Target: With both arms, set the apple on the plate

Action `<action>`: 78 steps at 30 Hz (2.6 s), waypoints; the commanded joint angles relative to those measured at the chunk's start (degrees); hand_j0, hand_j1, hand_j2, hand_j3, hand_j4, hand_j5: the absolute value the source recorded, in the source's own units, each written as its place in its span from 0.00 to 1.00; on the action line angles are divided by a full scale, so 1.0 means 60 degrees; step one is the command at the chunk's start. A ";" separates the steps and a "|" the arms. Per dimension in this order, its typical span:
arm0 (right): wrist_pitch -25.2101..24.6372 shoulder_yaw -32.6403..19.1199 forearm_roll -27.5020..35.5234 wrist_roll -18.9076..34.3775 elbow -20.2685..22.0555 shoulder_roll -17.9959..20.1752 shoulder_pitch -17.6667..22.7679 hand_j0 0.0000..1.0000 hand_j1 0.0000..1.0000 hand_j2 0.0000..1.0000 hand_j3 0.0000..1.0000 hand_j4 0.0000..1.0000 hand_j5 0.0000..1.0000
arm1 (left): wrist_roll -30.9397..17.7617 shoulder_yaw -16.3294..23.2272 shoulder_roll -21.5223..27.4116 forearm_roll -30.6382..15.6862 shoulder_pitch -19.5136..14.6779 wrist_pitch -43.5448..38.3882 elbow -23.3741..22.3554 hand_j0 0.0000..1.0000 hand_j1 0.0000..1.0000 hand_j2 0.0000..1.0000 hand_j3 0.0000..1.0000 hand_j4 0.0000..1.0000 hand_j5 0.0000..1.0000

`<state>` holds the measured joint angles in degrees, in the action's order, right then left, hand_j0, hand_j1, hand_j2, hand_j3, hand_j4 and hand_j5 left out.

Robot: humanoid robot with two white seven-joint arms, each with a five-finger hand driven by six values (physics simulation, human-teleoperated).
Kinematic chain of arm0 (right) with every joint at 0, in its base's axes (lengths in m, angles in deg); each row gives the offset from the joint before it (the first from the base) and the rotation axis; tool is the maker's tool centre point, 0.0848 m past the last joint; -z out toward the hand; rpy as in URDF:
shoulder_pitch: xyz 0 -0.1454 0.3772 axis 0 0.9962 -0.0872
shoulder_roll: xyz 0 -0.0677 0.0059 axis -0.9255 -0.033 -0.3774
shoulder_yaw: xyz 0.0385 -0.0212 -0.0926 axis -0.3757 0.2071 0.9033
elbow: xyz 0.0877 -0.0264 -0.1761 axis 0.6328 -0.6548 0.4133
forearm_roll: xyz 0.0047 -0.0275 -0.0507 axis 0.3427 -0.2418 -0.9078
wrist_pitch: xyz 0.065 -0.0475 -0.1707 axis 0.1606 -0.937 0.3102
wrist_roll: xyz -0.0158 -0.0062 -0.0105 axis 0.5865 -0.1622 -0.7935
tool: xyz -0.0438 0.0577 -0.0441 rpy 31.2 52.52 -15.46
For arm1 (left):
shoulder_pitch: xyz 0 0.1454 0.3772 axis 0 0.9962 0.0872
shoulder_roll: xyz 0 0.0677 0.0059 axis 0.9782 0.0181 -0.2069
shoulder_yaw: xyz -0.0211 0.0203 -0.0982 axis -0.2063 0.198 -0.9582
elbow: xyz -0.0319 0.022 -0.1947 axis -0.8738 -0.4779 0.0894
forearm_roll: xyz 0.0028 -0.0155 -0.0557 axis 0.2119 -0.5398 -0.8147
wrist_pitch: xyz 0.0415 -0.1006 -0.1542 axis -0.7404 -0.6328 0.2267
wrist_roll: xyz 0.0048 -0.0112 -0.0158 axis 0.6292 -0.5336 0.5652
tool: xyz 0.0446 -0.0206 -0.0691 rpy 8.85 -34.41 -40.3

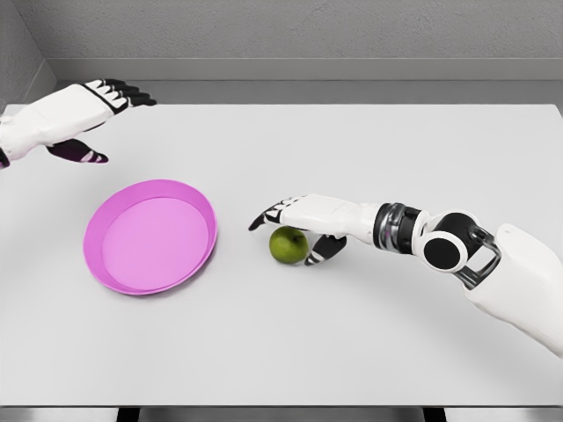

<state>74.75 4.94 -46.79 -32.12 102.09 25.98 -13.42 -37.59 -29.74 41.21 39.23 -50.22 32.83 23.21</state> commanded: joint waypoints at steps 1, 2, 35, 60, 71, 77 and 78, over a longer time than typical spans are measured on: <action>0.0012 -0.0003 0.0023 -0.0003 0.0012 0.0015 0.0000 1.00 1.00 1.00 1.00 1.00 1.00 | 0.0006 -0.0009 0.0041 -0.0064 0.0000 -0.0011 0.0311 1.00 1.00 1.00 1.00 1.00 1.00; 0.0012 -0.0003 0.0023 -0.0003 0.0012 0.0015 0.0000 1.00 1.00 1.00 1.00 1.00 1.00 | 0.0006 0.0006 0.0041 -0.0064 0.0000 -0.0011 0.0413 1.00 1.00 1.00 1.00 1.00 1.00; 0.5684 -0.5277 0.0023 -0.0003 -0.1599 0.3399 0.1026 1.00 1.00 1.00 1.00 1.00 1.00 | -0.1913 0.3932 -0.3035 0.3085 -0.1655 -0.0011 0.2655 1.00 1.00 1.00 1.00 1.00 1.00; 0.5684 -0.5277 0.0023 -0.0003 -0.1584 0.3311 0.1011 1.00 1.00 1.00 1.00 1.00 1.00 | -0.2279 0.4620 -0.3416 0.3539 -0.1538 -0.0011 0.2142 0.91 0.91 0.91 0.91 0.91 0.91; 0.5684 -0.5277 0.0023 -0.0003 -0.1584 0.3281 0.0981 1.00 1.00 1.00 1.00 1.00 1.00 | -0.2308 0.4767 -0.3401 0.3657 -0.1538 -0.0011 0.2142 0.44 0.44 0.44 0.44 0.44 0.44; 0.5684 -0.5277 0.0023 -0.0003 -0.1584 0.3296 0.0996 1.00 1.00 1.00 1.00 1.00 1.00 | -0.2308 0.4796 -0.3401 0.3642 -0.1553 -0.0011 0.2127 0.17 0.17 0.17 0.17 0.17 0.17; 0.5684 -0.5262 0.0023 -0.0003 -0.1584 0.3296 0.0996 1.00 1.00 1.00 1.00 1.00 1.00 | -0.2308 0.4796 -0.3401 0.3627 -0.1567 -0.0011 0.2127 0.14 0.14 0.14 0.14 0.14 0.14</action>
<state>109.01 -26.67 -47.01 -32.11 92.59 45.67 -7.36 -51.29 -1.11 20.81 61.46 -59.71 32.68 35.99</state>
